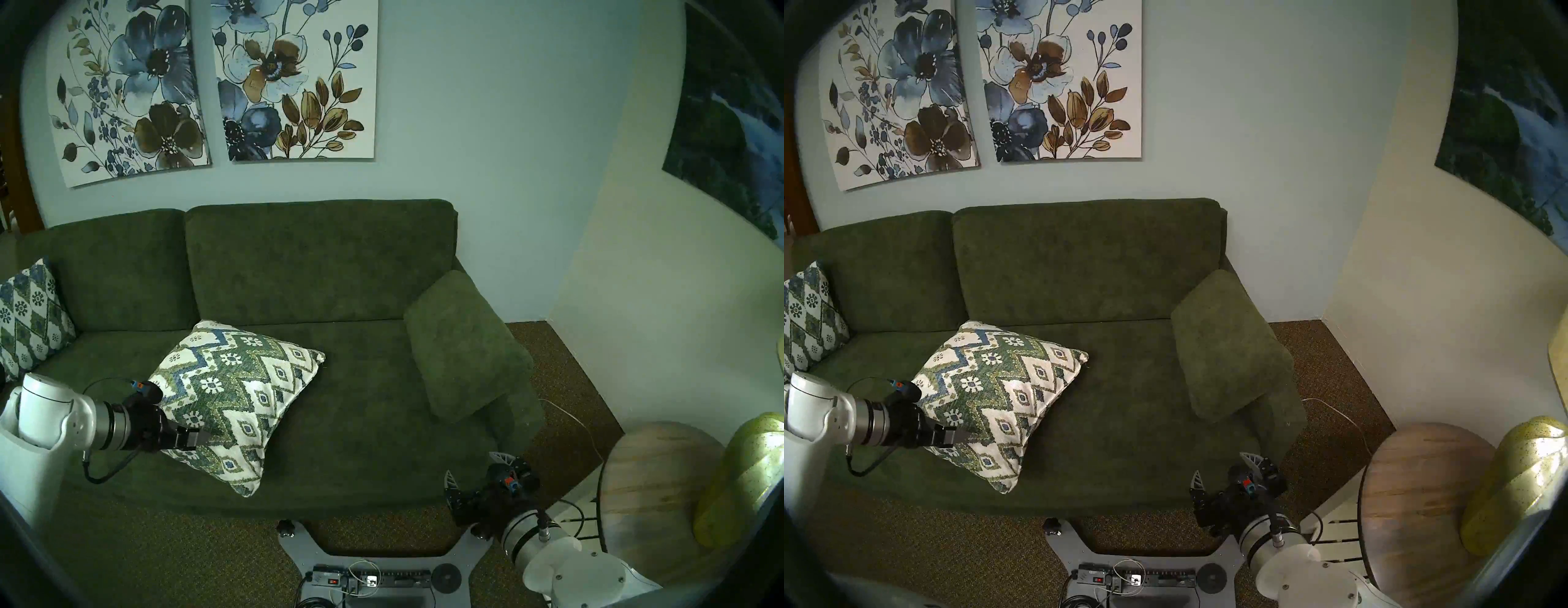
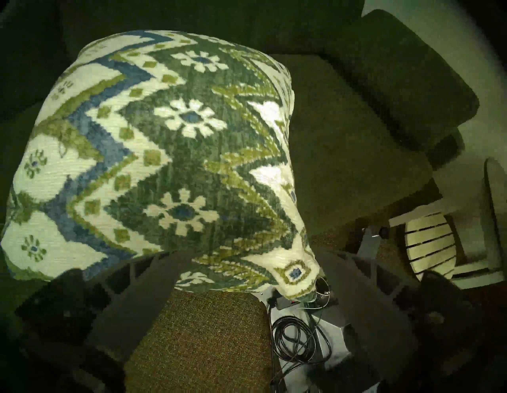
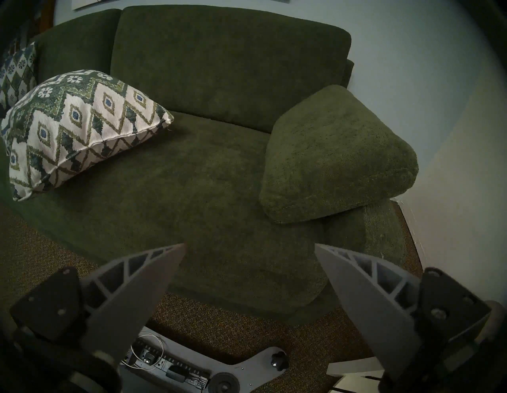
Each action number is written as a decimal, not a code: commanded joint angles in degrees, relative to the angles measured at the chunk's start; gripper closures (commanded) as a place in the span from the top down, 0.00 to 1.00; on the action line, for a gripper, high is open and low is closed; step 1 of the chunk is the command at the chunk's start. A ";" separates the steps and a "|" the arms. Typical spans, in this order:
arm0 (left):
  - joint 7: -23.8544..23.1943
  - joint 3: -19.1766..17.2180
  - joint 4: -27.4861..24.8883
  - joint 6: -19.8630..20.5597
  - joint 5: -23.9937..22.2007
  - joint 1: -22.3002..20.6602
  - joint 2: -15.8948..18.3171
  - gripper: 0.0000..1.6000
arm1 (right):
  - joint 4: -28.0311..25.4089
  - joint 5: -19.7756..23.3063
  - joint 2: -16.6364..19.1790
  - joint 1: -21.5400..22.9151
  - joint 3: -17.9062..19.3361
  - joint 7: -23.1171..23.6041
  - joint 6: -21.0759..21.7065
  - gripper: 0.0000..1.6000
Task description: Fix throw pillow on sofa
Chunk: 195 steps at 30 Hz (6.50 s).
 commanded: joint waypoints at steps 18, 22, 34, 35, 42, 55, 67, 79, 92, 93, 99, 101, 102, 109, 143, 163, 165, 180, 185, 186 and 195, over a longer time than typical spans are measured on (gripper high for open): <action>3.72 6.39 20.38 -1.34 -6.94 -14.01 11.08 1.00 | -0.66 -0.05 0.02 0.09 -0.01 0.02 -0.11 1.00; 4.42 8.01 22.79 -1.43 -8.33 -16.47 12.09 1.00 | -0.66 -0.05 0.02 0.09 -0.01 0.02 -0.11 1.00; 8.86 20.75 31.63 -7.35 -11.75 -23.97 11.85 1.00 | -0.75 -0.06 0.05 0.04 0.01 0.02 -0.08 1.00; 9.32 21.53 32.06 -8.01 -11.63 -24.30 11.30 1.00 | -0.75 -0.06 0.05 0.04 0.01 0.02 -0.09 1.00; 12.17 27.70 37.52 -14.40 -9.57 -28.72 6.50 1.00 | -0.74 -0.06 0.04 0.05 0.00 0.02 -0.09 1.00; 18.37 36.76 50.02 -27.33 -3.22 -28.51 -1.92 1.00 | -0.57 -0.05 -0.01 0.14 -0.02 0.02 -0.12 1.00; 18.12 40.07 59.65 -33.84 -1.98 -38.77 -5.60 0.00 | -0.72 -0.07 0.03 0.06 0.00 0.02 -0.10 1.00; 8.69 37.63 55.48 -32.19 -6.10 -39.79 -2.59 0.00 | -0.72 -0.06 0.03 0.06 0.00 0.02 -0.10 1.00; -1.50 32.39 46.73 -31.72 -10.49 -46.64 2.16 0.00 | -0.35 -0.03 -0.06 0.18 -0.01 0.02 -0.12 1.00; -1.93 32.20 45.87 -31.53 -10.69 -47.27 2.26 0.00 | -0.33 -0.03 -0.06 0.18 -0.01 0.02 -0.12 1.00; -4.96 31.00 41.32 -30.46 -12.28 -50.48 3.02 0.00 | -0.24 -0.03 -0.07 0.21 -0.02 0.02 -0.13 1.00; -5.91 30.69 39.62 -29.91 -12.89 -51.35 3.13 0.00 | -0.22 -0.03 -0.08 0.22 -0.02 0.02 -0.13 1.00; -6.51 30.51 39.56 -29.62 -13.29 -51.44 3.24 0.00 | -0.21 -0.03 -0.08 0.23 -0.02 0.02 -0.13 1.00; -8.77 30.79 34.25 -26.11 -14.79 -52.99 2.82 0.00 | -0.22 -0.03 -0.09 0.26 -0.03 0.02 -0.14 1.00; 3.03 31.35 9.47 2.80 -17.48 -46.73 -4.20 0.00 | -0.49 -0.05 -0.04 0.29 -0.08 0.02 -0.13 1.00; 27.00 25.89 -3.04 2.80 -22.44 -37.54 -13.53 0.00 | -2.49 0.83 4.26 8.23 -5.47 11.64 6.24 1.00; 29.22 25.61 -3.78 2.80 -23.30 -37.19 -14.32 0.00 | -2.06 1.35 4.14 10.45 -6.48 14.15 7.67 1.00; 37.34 25.19 -5.30 2.80 -26.82 -37.24 -16.52 0.00 | 7.44 4.36 -4.49 19.33 -5.80 26.84 9.53 1.00; 38.73 25.10 -5.43 2.80 -27.46 -37.42 -16.75 0.00 | 10.60 3.84 -7.30 22.74 -6.30 29.25 10.27 1.00; 39.12 25.07 -5.49 2.80 -27.70 -37.44 -16.82 0.00 | 11.53 3.74 -8.04 23.96 -6.53 29.88 10.58 1.00; 41.20 24.95 -6.07 2.80 -28.83 -37.38 -17.02 0.00 | 15.96 1.95 -12.71 29.15 -7.02 33.08 11.67 1.00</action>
